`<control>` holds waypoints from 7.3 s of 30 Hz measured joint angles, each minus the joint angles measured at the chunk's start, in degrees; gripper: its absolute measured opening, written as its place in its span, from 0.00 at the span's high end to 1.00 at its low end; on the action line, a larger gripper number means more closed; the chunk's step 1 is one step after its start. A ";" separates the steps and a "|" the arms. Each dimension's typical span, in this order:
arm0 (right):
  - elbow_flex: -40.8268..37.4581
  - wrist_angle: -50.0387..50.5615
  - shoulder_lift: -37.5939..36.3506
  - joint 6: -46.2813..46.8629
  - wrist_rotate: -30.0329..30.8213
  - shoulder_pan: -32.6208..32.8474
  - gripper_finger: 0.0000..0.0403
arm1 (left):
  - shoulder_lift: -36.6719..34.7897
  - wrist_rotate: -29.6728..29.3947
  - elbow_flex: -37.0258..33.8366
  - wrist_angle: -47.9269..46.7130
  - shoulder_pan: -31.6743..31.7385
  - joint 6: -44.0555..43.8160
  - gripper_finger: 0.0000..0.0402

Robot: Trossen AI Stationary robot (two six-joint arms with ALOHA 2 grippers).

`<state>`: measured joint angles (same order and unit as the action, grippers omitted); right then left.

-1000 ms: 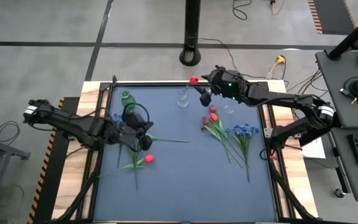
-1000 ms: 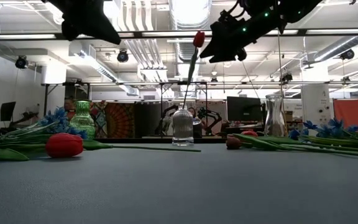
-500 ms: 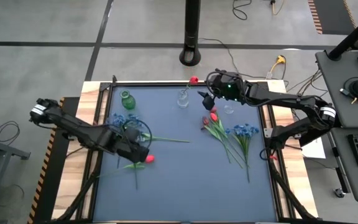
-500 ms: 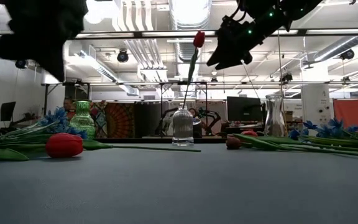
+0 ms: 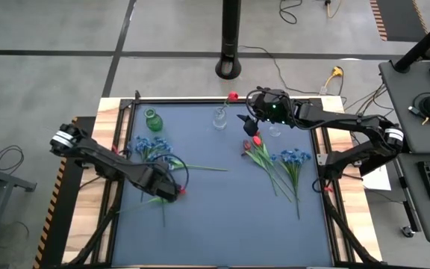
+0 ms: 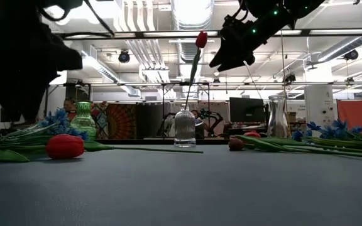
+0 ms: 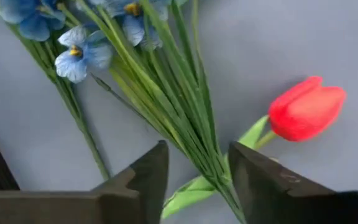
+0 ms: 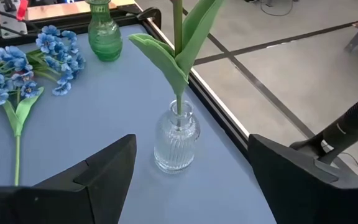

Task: Sort flowers into vase by color
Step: Put the bottom left blue flowers into the right transparent vase

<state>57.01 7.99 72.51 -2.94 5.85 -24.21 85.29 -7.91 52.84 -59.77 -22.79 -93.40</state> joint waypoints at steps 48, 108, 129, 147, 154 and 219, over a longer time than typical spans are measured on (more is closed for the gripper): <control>0.00 5.72 -6.95 -0.09 0.13 2.77 0.28 | 0.44 -8.18 9.15 -13.36 -3.87 -0.60 0.99; -22.23 -55.09 -0.48 3.07 -0.28 31.58 0.26 | 9.33 -17.03 -4.74 110.27 9.48 100.41 0.99; -21.14 -54.99 -0.02 2.85 -0.26 31.56 0.65 | 11.28 -17.15 -2.78 109.81 10.25 99.97 0.98; -21.07 -51.71 -1.81 1.42 1.82 31.43 0.94 | 4.34 -17.63 -2.84 95.45 10.21 94.18 0.61; -19.92 -39.11 -8.17 3.08 14.14 30.87 0.94 | -5.30 -17.64 -2.84 71.27 10.16 86.12 0.48; -15.13 -6.89 -26.51 8.50 40.84 5.79 0.80 | -17.22 -21.54 -3.50 56.28 10.10 85.35 0.49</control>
<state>41.88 1.10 46.00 5.56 46.68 -18.41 68.07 -29.45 49.34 -3.49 -12.69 -8.05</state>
